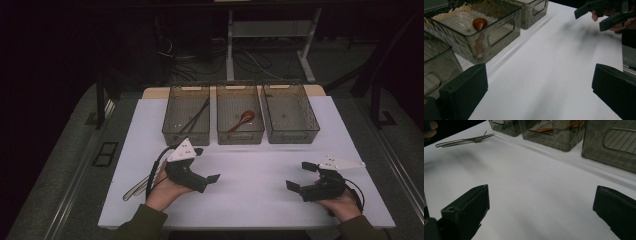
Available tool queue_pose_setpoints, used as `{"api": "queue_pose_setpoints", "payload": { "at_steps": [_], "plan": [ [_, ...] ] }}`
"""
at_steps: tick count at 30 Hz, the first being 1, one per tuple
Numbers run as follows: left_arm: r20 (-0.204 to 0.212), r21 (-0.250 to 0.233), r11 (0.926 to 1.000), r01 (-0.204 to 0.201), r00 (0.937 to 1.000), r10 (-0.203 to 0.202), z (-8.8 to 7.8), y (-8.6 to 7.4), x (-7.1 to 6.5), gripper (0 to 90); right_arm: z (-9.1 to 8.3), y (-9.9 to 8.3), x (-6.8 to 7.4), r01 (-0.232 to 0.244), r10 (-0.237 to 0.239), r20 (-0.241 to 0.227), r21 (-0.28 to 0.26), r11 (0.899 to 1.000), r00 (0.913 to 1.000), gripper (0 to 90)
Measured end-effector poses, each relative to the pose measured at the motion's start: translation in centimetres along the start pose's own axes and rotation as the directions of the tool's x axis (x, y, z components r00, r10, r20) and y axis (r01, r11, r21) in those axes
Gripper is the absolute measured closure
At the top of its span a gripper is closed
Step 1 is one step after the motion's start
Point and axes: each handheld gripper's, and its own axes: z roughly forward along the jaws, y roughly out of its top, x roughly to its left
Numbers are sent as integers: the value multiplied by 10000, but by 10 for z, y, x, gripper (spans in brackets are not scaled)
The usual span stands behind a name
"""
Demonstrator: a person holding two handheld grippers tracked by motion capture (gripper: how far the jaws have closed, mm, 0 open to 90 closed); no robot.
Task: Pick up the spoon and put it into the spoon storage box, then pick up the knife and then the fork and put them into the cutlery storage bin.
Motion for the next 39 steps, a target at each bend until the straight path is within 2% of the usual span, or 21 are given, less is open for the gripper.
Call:
{"api": "queue_pose_setpoints", "payload": {
  "at_steps": [8,15,19,27,30,32,39],
  "plan": [
    [-274,-56,9998,194,9994,-196,-19,-13,6,0,0,0,0,22,-22,33,8,10000,10000,9],
    [-675,-13,9995,312,9972,-313,-37,-26,13,2,1,0,0,5,-5,8,66,10000,10000,9],
    [-882,29,9994,350,9955,-346,-48,-33,17,46,1,0,0,16,-16,20,54,10000,10000,9],
    [-1354,80,9977,669,9886,-652,-69,-48,29,224,1,0,0,31,-31,13,61,10000,10000,9],
    [-1721,322,9972,673,9832,-608,-77,-54,35,308,1,0,0,18,-18,15,35,10000,10000,9],
    [-2041,515,9958,752,9769,-632,-82,-59,40,364,1,0,0,-5,5,5,67,10000,10000,9],
    [-2405,935,9890,1149,9665,-896,-91,-73,52,545,0,0,0,-6,6,9,22,10000,10000,9]
  ]
}}
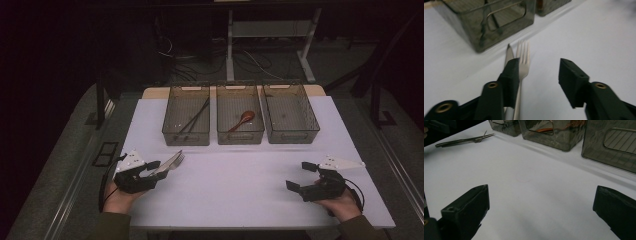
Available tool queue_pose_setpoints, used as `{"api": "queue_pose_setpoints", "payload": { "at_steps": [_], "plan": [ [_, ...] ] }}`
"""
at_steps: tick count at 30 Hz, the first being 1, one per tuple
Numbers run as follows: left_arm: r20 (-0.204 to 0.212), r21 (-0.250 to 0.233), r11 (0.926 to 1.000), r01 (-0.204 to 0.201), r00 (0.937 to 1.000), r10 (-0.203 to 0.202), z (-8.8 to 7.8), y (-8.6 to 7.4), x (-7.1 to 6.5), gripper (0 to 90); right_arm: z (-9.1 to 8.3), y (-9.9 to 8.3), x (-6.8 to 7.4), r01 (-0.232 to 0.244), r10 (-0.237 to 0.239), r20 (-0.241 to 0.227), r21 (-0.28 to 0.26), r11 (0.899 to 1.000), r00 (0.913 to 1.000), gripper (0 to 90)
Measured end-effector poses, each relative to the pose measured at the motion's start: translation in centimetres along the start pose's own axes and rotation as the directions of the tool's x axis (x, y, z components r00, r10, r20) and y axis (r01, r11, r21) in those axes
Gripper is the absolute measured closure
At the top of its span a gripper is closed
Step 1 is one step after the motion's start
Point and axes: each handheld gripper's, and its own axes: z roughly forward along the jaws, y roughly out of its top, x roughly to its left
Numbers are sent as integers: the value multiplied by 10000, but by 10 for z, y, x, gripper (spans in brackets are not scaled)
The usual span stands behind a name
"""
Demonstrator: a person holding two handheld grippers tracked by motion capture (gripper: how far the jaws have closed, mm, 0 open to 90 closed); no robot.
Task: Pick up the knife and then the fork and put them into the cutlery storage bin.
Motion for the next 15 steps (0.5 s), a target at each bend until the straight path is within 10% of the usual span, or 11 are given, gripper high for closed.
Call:
{"api": "queue_pose_setpoints", "payload": {
  "at_steps": [15],
  "plan": [
    [-71,1017,9945,233,9997,-227,11,-19,18,744,0,0,0,1,-1,2,4,10000,10000,9]
  ]
}}
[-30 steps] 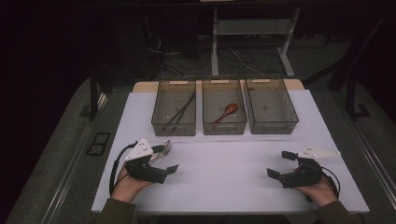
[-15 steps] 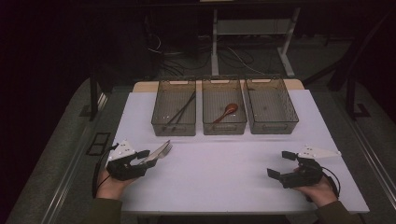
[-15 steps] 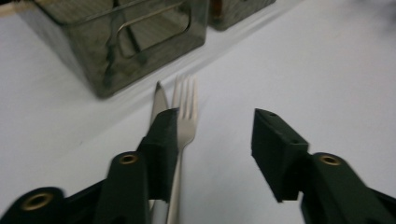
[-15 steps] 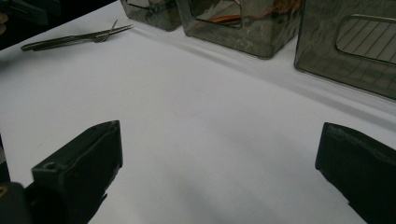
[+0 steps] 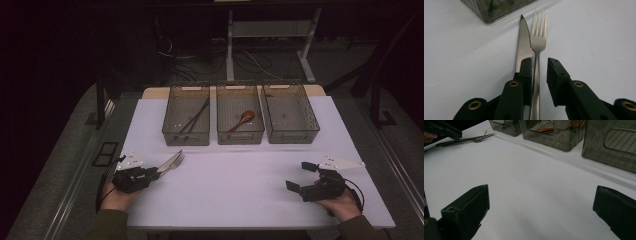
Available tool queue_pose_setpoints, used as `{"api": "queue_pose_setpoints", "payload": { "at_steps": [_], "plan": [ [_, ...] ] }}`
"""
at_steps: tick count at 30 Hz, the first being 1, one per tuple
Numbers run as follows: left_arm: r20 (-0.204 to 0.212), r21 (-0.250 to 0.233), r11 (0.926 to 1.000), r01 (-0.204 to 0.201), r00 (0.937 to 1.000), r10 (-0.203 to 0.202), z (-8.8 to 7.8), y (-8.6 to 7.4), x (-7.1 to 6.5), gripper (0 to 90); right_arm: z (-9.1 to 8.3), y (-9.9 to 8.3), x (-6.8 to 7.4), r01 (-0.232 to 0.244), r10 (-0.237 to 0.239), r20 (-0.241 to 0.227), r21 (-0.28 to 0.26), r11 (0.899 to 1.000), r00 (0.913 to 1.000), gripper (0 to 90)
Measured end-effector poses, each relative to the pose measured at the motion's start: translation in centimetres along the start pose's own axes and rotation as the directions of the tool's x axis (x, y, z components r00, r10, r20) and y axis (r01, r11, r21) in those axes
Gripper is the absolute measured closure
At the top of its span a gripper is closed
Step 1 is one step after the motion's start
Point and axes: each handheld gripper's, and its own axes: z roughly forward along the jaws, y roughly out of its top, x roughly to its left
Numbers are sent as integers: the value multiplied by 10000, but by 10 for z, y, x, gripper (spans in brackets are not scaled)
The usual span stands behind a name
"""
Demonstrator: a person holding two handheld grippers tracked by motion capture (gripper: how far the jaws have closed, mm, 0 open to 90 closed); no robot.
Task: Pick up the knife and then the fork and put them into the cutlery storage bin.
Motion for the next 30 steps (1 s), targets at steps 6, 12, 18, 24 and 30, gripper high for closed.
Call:
{"api": "queue_pose_setpoints", "payload": {
  "at_steps": [6,12,18,24,30],
  "plan": [
    [64,97,9999,41,10000,-42,4,-1,1,762,0,0,0,42,-42,-13,16,10000,10000,9],
    [162,275,9996,-18,9999,13,9,-1,1,780,0,0,0,33,-33,2,6,10000,10000,9],
    [224,443,9990,-13,9997,3,13,-2,3,791,0,0,0,35,-35,-11,-9,10000,10000,9],
    [558,436,9989,197,9982,-222,15,-3,3,820,0,0,0,50,-50,-12,5,10000,10000,9],
    [571,618,9981,-11,9984,-24,17,0,-1,828,0,0,1,62,-62,-27,22,10000,10000,9]
  ]
}}
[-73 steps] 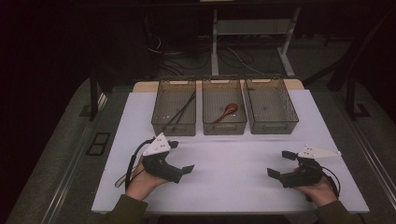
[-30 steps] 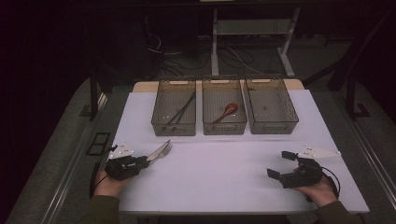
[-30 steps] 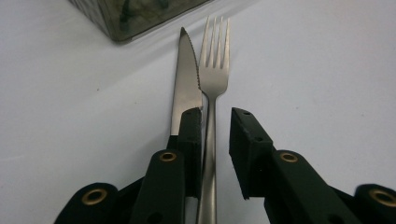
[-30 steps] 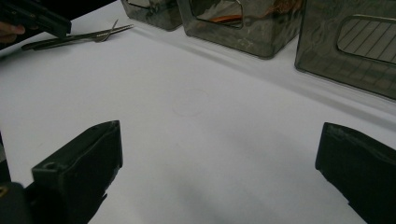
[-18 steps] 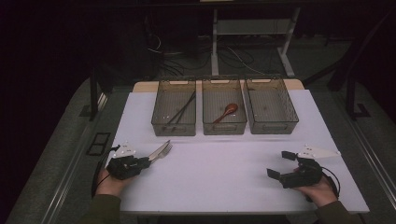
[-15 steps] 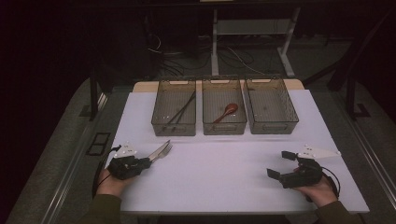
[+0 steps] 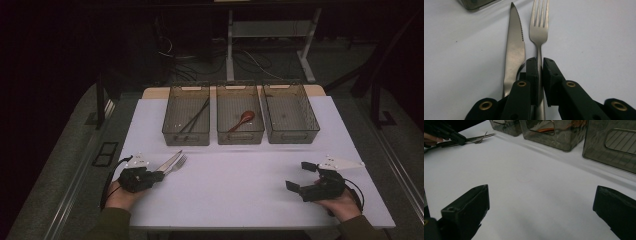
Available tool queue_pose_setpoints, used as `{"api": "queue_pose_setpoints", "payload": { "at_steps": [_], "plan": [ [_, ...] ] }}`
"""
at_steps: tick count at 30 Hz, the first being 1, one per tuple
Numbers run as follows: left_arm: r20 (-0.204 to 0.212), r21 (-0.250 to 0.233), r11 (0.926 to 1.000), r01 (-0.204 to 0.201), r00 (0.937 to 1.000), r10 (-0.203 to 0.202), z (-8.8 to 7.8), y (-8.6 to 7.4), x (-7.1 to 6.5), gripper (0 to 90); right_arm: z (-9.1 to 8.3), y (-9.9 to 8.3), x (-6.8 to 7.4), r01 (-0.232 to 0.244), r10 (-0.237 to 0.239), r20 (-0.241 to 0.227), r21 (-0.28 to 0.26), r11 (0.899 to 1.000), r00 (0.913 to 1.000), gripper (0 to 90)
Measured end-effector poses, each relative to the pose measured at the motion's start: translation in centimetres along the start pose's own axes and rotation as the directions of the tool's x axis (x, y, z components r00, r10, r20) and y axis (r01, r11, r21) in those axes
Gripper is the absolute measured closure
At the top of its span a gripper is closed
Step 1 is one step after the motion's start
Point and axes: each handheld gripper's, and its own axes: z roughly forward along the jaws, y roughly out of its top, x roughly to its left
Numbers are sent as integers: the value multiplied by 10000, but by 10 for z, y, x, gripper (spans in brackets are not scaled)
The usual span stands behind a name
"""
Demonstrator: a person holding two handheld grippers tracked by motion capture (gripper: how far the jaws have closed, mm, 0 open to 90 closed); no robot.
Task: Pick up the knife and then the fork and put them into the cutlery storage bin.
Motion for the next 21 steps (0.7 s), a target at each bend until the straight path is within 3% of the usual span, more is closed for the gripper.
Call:
{"api": "queue_pose_setpoints", "payload": {
  "at_steps": [13,21],
  "plan": [
    [124,-37,9998,213,9997,-212,0,5,-4,844,-1,1,0,8,-9,-24,-43,10000,10000,9],
    [347,-698,9974,158,9993,-134,-6,18,-19,845,-1,1,0,-27,27,-61,-42,10000,10000,9]
  ]
}}
